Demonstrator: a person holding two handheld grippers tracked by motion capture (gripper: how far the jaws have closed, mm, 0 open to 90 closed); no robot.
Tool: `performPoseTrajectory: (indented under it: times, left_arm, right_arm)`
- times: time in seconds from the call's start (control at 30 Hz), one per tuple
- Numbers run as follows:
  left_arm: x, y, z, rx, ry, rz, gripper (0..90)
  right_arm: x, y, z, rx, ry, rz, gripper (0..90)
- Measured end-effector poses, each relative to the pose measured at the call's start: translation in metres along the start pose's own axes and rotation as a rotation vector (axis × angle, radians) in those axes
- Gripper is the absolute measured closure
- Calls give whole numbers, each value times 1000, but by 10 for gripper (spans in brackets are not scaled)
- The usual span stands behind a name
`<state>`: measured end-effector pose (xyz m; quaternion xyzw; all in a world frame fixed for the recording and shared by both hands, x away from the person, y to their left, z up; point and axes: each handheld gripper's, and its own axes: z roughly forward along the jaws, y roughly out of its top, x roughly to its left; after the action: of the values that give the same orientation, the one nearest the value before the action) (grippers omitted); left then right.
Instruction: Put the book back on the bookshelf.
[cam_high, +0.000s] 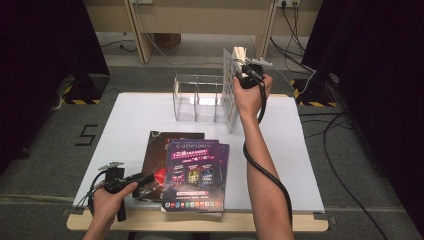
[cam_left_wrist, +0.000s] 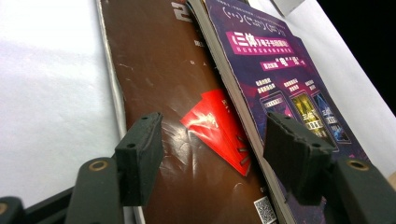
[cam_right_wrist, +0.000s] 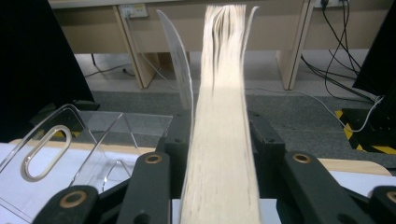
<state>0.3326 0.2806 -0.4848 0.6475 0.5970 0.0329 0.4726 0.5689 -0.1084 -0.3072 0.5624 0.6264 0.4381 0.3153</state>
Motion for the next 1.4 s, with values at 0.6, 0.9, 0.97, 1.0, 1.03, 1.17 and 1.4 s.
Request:
performPoseTrajectory:
  times: [0.6,0.9,0.97,1.0,1.03,1.17,1.4]
  left_arm:
    - [-4,-1,2,7,-2,14,372]
    - [-8,-1,3,4,-11,14,369]
    - [-8,-1,4,6,-12,17,369]
    - [-8,-1,4,6,-12,17,370]
    - [-9,-1,4,7,-13,23,370]
    - [-11,0,4,6,-17,27,369]
    - [-13,0,4,-6,-28,22,369]
  right_arm:
    - [-1,-8,-13,-17,25,12,650]
    - [-2,-15,-30,-27,57,22,636]
    - [-2,-16,-34,-27,59,15,636]
    - [-2,-16,-34,-27,59,15,636]
    - [-2,-17,-36,-27,63,17,634]
    - [-3,-21,-44,-27,72,12,627]
    - [-2,-28,-53,-24,66,-13,622]
